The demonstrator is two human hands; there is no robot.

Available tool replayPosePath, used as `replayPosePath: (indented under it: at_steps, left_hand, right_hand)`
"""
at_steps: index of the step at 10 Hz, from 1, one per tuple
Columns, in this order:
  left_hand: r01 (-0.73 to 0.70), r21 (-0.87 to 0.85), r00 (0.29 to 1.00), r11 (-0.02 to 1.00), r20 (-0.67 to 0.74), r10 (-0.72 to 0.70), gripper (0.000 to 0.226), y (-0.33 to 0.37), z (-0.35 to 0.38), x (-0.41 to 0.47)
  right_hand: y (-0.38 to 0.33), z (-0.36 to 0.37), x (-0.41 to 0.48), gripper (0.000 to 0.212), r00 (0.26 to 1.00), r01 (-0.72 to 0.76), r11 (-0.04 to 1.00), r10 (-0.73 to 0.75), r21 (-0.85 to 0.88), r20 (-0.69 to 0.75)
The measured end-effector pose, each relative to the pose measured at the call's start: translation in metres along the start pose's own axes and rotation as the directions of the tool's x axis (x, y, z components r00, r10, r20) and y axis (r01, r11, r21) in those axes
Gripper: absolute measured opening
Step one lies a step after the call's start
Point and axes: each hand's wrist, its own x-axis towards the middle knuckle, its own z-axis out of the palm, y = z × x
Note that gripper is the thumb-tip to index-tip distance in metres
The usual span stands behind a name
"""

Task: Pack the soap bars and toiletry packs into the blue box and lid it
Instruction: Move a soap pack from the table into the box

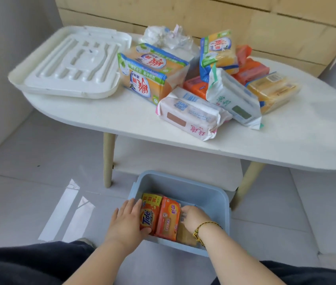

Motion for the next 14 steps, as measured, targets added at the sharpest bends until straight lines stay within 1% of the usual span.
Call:
replayPosePath:
  at_steps: [1, 2, 3, 4, 5, 6, 7, 8, 10, 11, 12, 13, 14]
  left_hand:
    - [-0.164, -0.068, 0.960, 0.984, -0.238, 0.144, 0.056, 0.027, -0.027, -0.009]
    - [-0.362, -0.095, 0.824, 0.927, -0.497, 0.271, 0.036, 0.051, -0.056, -0.024]
    - [-0.454, -0.017, 0.661, 0.891, -0.677, 0.324, 0.024, 0.066, -0.082, -0.034]
    - [-0.462, -0.014, 0.600, 0.887, -0.742, 0.301, 0.039, 0.078, -0.110, -0.033]
    - [-0.382, -0.030, 0.624, 0.924, -0.745, 0.234, 0.054, 0.081, -0.132, -0.020]
    - [-0.285, -0.079, 0.706, 0.955, -0.692, 0.153, 0.088, 0.079, -0.146, -0.006]
    - [-0.212, 0.021, 0.724, 0.977, -0.668, 0.172, 0.108, 0.077, -0.148, 0.003]
    - [-0.168, 0.073, 0.759, 0.983, -0.627, 0.176, 0.099, 0.080, -0.148, 0.005]
    - [-0.076, 0.159, 0.800, 0.984, -0.580, 0.155, 0.088, 0.083, -0.156, 0.005]
    - [-0.060, 0.171, 0.826, 0.983, -0.544, 0.145, 0.087, 0.082, -0.158, 0.006]
    - [-0.054, 0.190, 0.824, 0.980, -0.546, 0.151, 0.086, 0.080, -0.157, 0.009]
    - [-0.047, 0.202, 0.816, 0.978, -0.557, 0.155, 0.085, 0.078, -0.154, 0.009]
    - [-0.057, 0.188, 0.827, 0.980, -0.542, 0.152, 0.086, 0.079, -0.155, 0.009]
  right_hand:
    - [-0.010, -0.032, -0.035, 0.037, 0.992, 0.079, 0.996, -0.074, 0.040, -0.102]
    - [-0.017, -0.064, -0.076, 0.035, 0.963, 0.204, 0.975, -0.185, 0.083, -0.194]
    - [-0.017, -0.099, -0.115, 0.028, 0.905, 0.339, 0.933, -0.287, 0.124, -0.313]
    - [-0.012, -0.142, -0.148, 0.019, 0.820, 0.462, 0.854, -0.308, 0.240, -0.483]
    - [-0.006, -0.186, -0.155, 0.026, 0.701, 0.530, 0.806, -0.243, 0.262, -0.670]
    - [-0.006, -0.227, -0.138, 0.016, 0.594, 0.535, 0.812, -0.164, 0.234, -0.787]
    - [-0.015, -0.263, -0.109, 0.031, 0.580, 0.464, 0.862, -0.122, 0.204, -0.806]
    - [-0.030, -0.294, -0.077, 0.051, 0.603, 0.371, 0.915, -0.109, 0.157, -0.790]
    - [-0.054, -0.334, -0.022, 0.091, 0.709, 0.183, 0.981, -0.085, 0.067, -0.700]
    - [-0.060, -0.340, -0.003, 0.093, 0.731, 0.233, 0.964, -0.087, 0.128, -0.677]
    - [-0.063, -0.340, 0.006, 0.085, 0.707, 0.249, 0.956, -0.072, 0.153, -0.703]
    - [-0.062, -0.337, 0.008, 0.080, 0.662, 0.253, 0.957, -0.061, 0.146, -0.747]
    - [-0.057, -0.331, 0.006, 0.073, 0.616, 0.322, 0.937, -0.101, 0.133, -0.781]
